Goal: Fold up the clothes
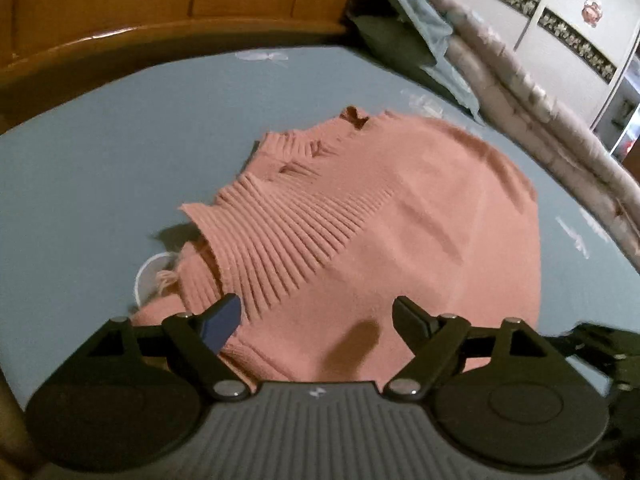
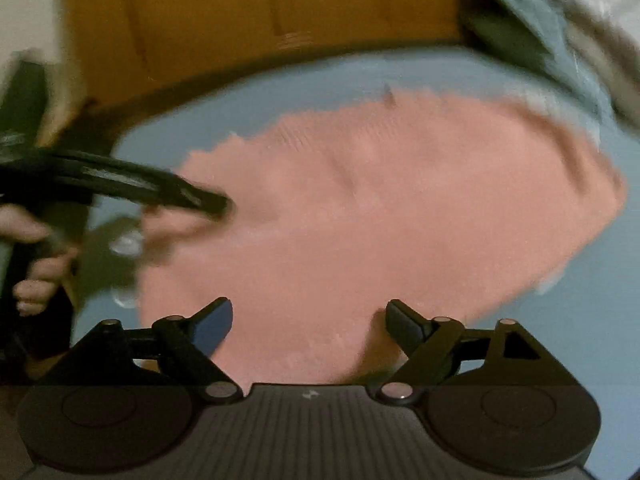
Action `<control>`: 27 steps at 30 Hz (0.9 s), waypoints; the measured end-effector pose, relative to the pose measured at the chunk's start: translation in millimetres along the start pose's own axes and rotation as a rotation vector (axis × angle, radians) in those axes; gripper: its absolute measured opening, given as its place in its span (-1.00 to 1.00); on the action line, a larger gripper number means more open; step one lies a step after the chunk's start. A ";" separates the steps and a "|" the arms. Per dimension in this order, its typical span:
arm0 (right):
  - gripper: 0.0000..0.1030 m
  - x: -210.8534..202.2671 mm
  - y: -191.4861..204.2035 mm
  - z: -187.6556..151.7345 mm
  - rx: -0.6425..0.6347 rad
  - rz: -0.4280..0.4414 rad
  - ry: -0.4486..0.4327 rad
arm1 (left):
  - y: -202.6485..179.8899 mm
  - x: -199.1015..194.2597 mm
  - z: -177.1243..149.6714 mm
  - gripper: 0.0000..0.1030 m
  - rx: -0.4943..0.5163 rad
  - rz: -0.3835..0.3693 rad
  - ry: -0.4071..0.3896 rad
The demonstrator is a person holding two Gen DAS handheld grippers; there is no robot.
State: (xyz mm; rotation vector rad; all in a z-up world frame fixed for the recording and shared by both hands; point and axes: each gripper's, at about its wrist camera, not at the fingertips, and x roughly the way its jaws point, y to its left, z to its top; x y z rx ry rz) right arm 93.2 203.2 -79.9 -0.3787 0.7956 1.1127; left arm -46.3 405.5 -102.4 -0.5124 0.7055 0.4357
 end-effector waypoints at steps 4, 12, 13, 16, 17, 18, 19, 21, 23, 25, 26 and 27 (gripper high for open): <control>0.81 1.3 -3.5 0.1 0.015 0.025 0.007 | -11.0 -10.1 8.0 0.61 0.025 -0.001 -0.022; 0.56 -7.0 -69.3 29.7 0.190 -0.100 -0.116 | -43.2 17.5 23.1 0.64 0.096 -0.069 -0.060; 0.33 -7.7 -81.0 36.1 0.206 -0.123 -0.136 | -44.0 24.7 21.6 0.64 0.098 -0.062 -0.037; -0.18 -5.0 -117.2 68.4 0.200 -0.223 -0.200 | -40.3 35.3 15.5 0.77 0.075 -0.069 -0.030; -0.22 -1.6 -126.8 80.6 0.190 -0.253 -0.220 | -39.0 34.7 15.1 0.78 0.066 -0.084 -0.033; -0.23 5.8 -134.3 92.8 0.173 -0.283 -0.232 | -37.1 33.4 15.8 0.78 0.047 -0.092 -0.034; -0.25 15.0 -142.8 105.1 0.154 -0.317 -0.240 | -35.0 32.1 16.5 0.78 0.025 -0.099 -0.034; -0.30 34.7 -158.3 122.8 0.123 -0.383 -0.243 | -31.3 26.1 19.8 0.78 -0.013 -0.124 -0.047; -0.32 50.3 -173.5 134.4 0.120 -0.402 -0.238 | -28.7 22.4 21.7 0.78 -0.022 -0.145 -0.062; -0.32 66.3 -187.1 142.5 0.134 -0.403 -0.225 | -26.1 24.7 21.4 0.78 -0.026 -0.137 -0.054; -0.32 74.4 -193.2 144.8 0.144 -0.401 -0.208 | -24.6 27.2 20.5 0.78 -0.025 -0.131 -0.044; -0.33 83.3 -199.0 146.6 0.158 -0.412 -0.188 | -22.8 29.3 19.2 0.78 -0.027 -0.126 -0.039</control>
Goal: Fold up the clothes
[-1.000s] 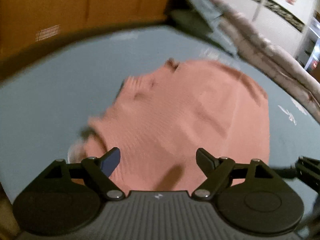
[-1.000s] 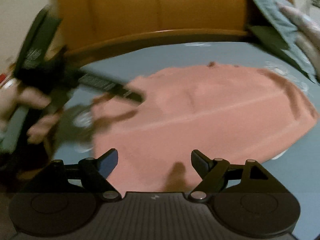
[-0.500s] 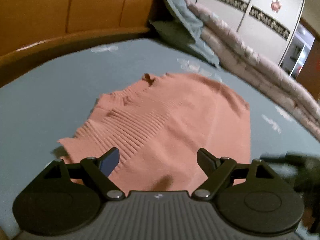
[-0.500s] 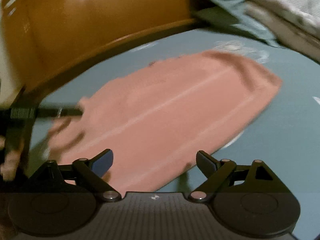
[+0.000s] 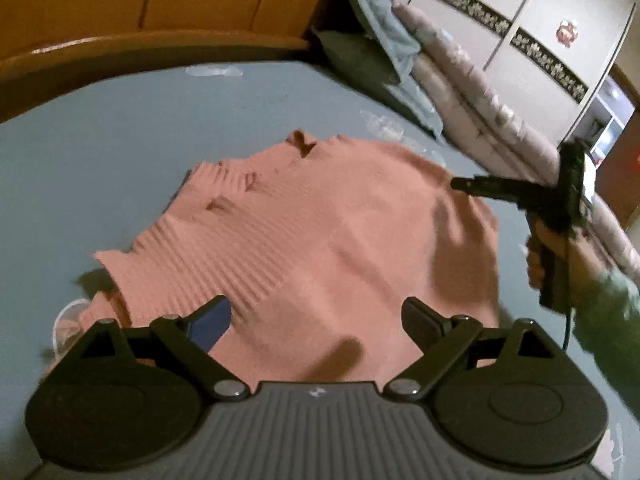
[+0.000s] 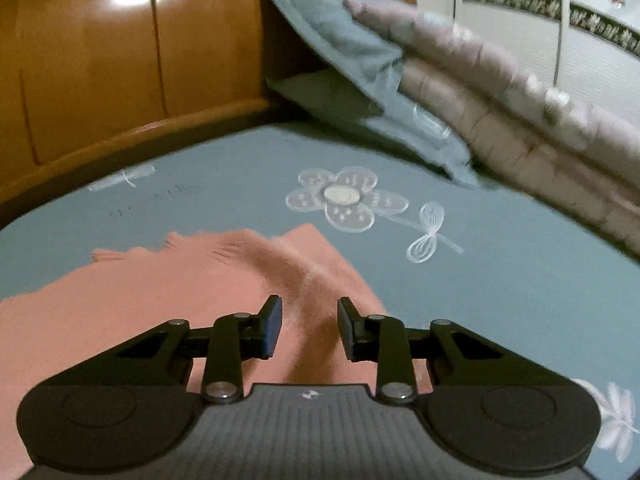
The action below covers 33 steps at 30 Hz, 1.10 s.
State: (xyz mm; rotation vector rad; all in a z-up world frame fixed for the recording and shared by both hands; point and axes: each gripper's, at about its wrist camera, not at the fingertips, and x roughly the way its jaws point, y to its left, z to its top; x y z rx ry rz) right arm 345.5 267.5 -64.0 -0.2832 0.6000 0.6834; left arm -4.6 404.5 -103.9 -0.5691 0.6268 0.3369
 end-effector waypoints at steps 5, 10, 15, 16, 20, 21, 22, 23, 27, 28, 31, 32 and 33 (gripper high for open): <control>-0.87 23.5 -30.2 -2.4 0.119 0.010 0.050 | 5.5 2.8 -1.6 0.81 0.004 -0.029 0.000; -0.84 17.9 -48.2 8.0 0.248 0.064 0.065 | 1.3 7.8 -1.8 0.90 0.040 -0.033 0.009; -0.76 9.2 -17.8 39.5 0.177 0.101 -0.015 | -0.9 9.5 -2.3 0.95 0.046 -0.032 0.009; -0.75 14.2 -5.9 44.8 0.138 0.109 -0.006 | -0.6 9.0 -2.6 0.96 0.042 -0.036 0.010; -0.72 52.0 35.4 55.4 0.045 0.097 0.063 | 2.4 9.7 -0.4 0.97 0.019 -0.049 0.016; -0.72 66.1 42.1 56.2 0.046 0.082 0.096 | 2.9 9.6 -0.1 0.97 0.012 -0.050 0.017; -0.72 79.6 45.4 55.7 0.057 0.072 0.126 | 3.1 9.7 0.4 0.97 0.009 -0.051 0.020; -0.72 91.7 47.4 54.7 0.069 0.073 0.148 | 3.3 10.1 1.0 0.97 0.006 -0.050 0.023; -0.70 100.7 41.4 67.1 0.165 0.100 0.182 | 3.4 13.0 2.9 0.97 0.002 -0.048 0.033; -0.62 89.3 35.2 70.4 0.196 0.126 0.165 | 3.5 13.1 2.6 0.97 0.005 -0.049 0.032; -0.31 28.6 6.6 66.7 0.242 0.187 0.037 | 4.1 13.2 0.9 0.98 0.015 -0.055 0.026; -0.31 7.3 -4.9 60.3 0.233 0.167 0.001 | 4.3 13.2 0.5 0.98 0.016 -0.057 0.023; -0.31 -9.6 -16.1 52.8 0.222 0.139 -0.023 | 4.3 13.4 0.2 0.98 0.017 -0.057 0.021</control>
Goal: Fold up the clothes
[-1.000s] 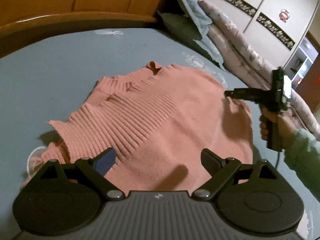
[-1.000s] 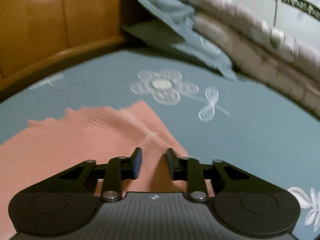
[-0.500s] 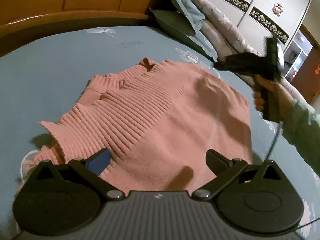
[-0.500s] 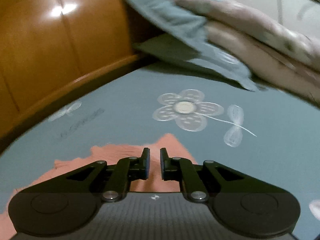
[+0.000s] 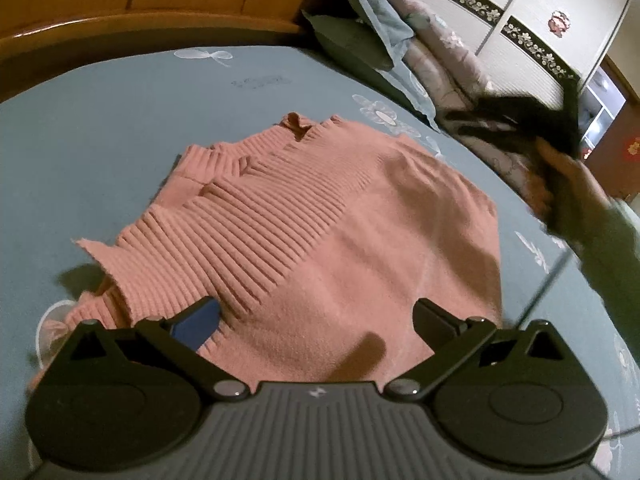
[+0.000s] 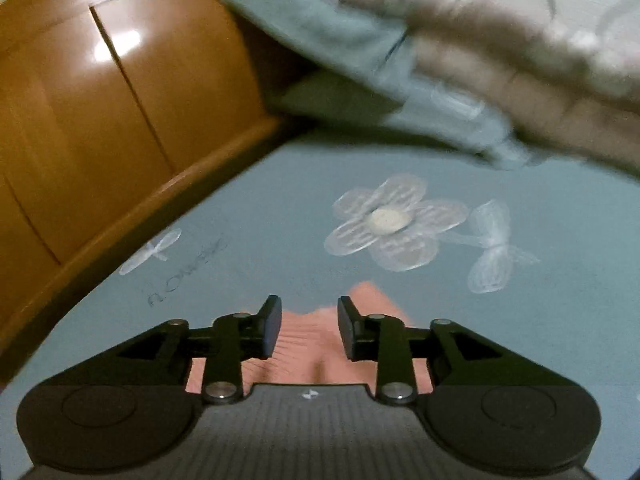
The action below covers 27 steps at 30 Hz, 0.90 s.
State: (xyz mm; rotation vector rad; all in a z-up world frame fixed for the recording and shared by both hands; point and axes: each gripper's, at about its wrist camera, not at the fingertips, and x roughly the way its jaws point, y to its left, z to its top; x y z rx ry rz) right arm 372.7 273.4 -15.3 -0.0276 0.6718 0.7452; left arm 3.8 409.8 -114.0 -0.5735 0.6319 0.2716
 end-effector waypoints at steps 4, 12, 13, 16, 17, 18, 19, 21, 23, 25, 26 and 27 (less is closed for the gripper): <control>-0.31 -45.6 -43.5 -29.3 0.007 -0.117 -0.017 | -1.6 1.1 -0.2 0.98 0.015 0.007 -0.001; -0.35 -26.7 -76.0 -71.6 0.110 -0.123 0.076 | -3.2 0.6 -1.8 0.98 0.027 0.017 -0.004; -0.48 -23.1 -81.4 -74.6 0.132 -0.130 0.081 | -2.7 0.6 -1.9 0.98 0.025 0.015 -0.006; -0.60 -25.0 -98.8 -80.9 0.228 -0.127 0.071 | -1.4 0.8 -1.6 0.98 0.024 0.009 -0.006; -0.55 -26.8 -101.2 -80.4 0.245 -0.145 0.081 | -1.1 0.9 -1.4 0.98 0.025 0.007 -0.005; -0.47 -29.0 -102.2 -79.3 0.253 -0.158 0.085 | -0.7 0.9 -1.1 0.98 0.024 0.005 -0.004; -0.47 -33.4 -100.7 -77.3 0.256 -0.161 0.071 | -0.3 0.8 -1.0 0.98 0.023 0.003 -0.004; -0.47 -40.4 -91.8 -71.2 0.232 -0.143 0.022 | -0.6 1.4 -0.8 0.98 0.025 0.004 -0.004; -0.47 -40.7 -73.6 -62.5 0.186 -0.105 -0.003 | -1.8 1.8 -1.0 0.98 0.030 0.010 -0.003; -0.47 -33.4 -57.0 -55.7 0.133 -0.090 0.002 | -2.7 2.1 -1.3 0.98 0.037 0.014 -0.003; -0.47 -26.1 -50.4 -54.2 0.108 -0.093 0.013 | -3.0 2.1 -1.4 0.98 0.039 0.014 -0.004; -0.47 -17.7 -46.8 -54.1 0.090 -0.110 0.027 | -3.0 2.0 -1.5 0.98 0.039 0.014 -0.004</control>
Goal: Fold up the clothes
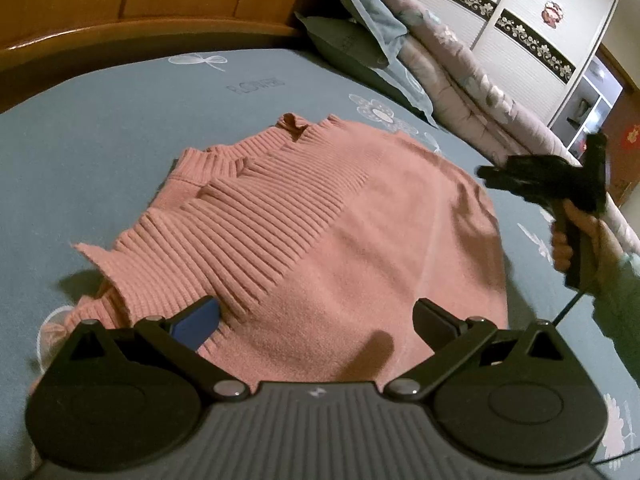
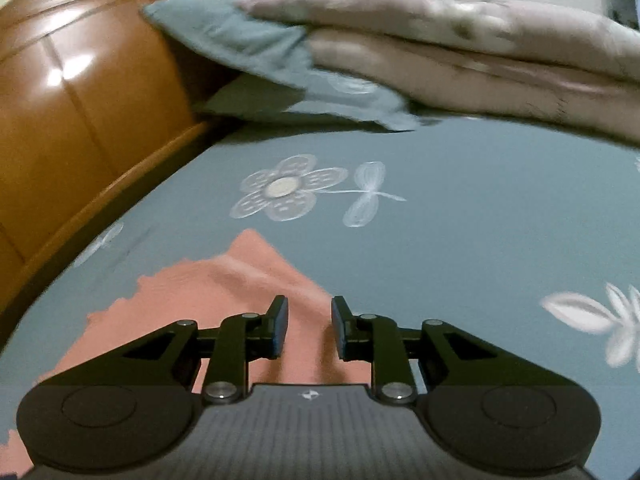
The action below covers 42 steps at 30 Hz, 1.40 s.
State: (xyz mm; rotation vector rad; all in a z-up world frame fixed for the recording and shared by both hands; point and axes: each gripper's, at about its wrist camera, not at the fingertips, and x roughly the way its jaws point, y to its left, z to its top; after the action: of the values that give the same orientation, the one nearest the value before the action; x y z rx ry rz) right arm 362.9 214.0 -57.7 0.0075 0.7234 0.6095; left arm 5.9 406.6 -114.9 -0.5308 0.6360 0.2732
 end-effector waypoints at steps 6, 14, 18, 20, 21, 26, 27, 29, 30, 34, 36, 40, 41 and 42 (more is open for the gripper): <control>-0.49 27.1 -15.4 -4.9 0.040 -0.021 0.046 | -0.2 0.2 0.3 0.98 0.010 -0.002 0.002; -0.14 -39.9 10.3 -7.3 -0.033 0.094 0.009 | -23.7 -33.5 14.6 0.98 0.040 -0.041 -0.011; -0.07 -44.7 23.4 -34.8 -0.111 0.128 0.079 | -34.1 -30.5 3.0 0.98 0.063 -0.079 0.043; -0.07 -32.8 19.5 -50.3 -0.120 0.101 0.129 | -33.0 -22.3 -6.6 0.98 0.058 -0.041 0.083; -0.07 -26.2 14.5 -56.1 -0.107 0.087 0.151 | -30.1 -17.9 -11.9 0.98 0.046 -0.018 0.107; -0.07 -31.3 4.7 -57.1 -0.061 0.053 0.153 | -27.1 -27.9 -22.1 0.98 0.082 0.041 0.101; -0.04 -40.4 11.2 -55.7 -0.083 0.058 0.142 | -28.8 -33.7 -20.6 0.98 0.083 0.051 0.099; 0.09 -62.1 27.4 -55.7 -0.145 0.113 0.113 | -33.3 -45.2 -19.2 0.98 0.098 0.047 0.090; 0.14 -69.7 35.8 -57.1 -0.171 0.140 0.111 | -36.8 -49.6 -20.6 0.98 0.109 0.027 0.089; 0.15 -78.2 66.1 -77.7 -0.278 0.214 0.161 | -52.9 -50.9 -37.0 0.98 0.135 -0.032 0.131; 0.15 -70.6 77.5 -93.8 -0.343 0.205 0.198 | -58.4 -48.5 -48.8 0.98 0.144 -0.033 0.152; 0.23 -55.0 80.3 -116.8 -0.387 0.177 0.237 | -68.5 -46.2 -63.2 0.98 0.230 0.005 0.136; 0.24 -54.8 78.4 -118.0 -0.379 0.180 0.231 | -68.6 -45.8 -64.9 0.98 0.242 0.009 0.134; 0.25 -54.5 77.0 -117.6 -0.366 0.181 0.231 | -68.6 -46.0 -65.9 0.98 0.250 0.012 0.135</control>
State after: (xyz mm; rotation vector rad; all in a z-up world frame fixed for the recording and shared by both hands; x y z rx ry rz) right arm 217.7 225.8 -96.8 -0.3432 0.8305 0.9202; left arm -34.8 309.6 -104.4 -0.3062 0.7923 0.1669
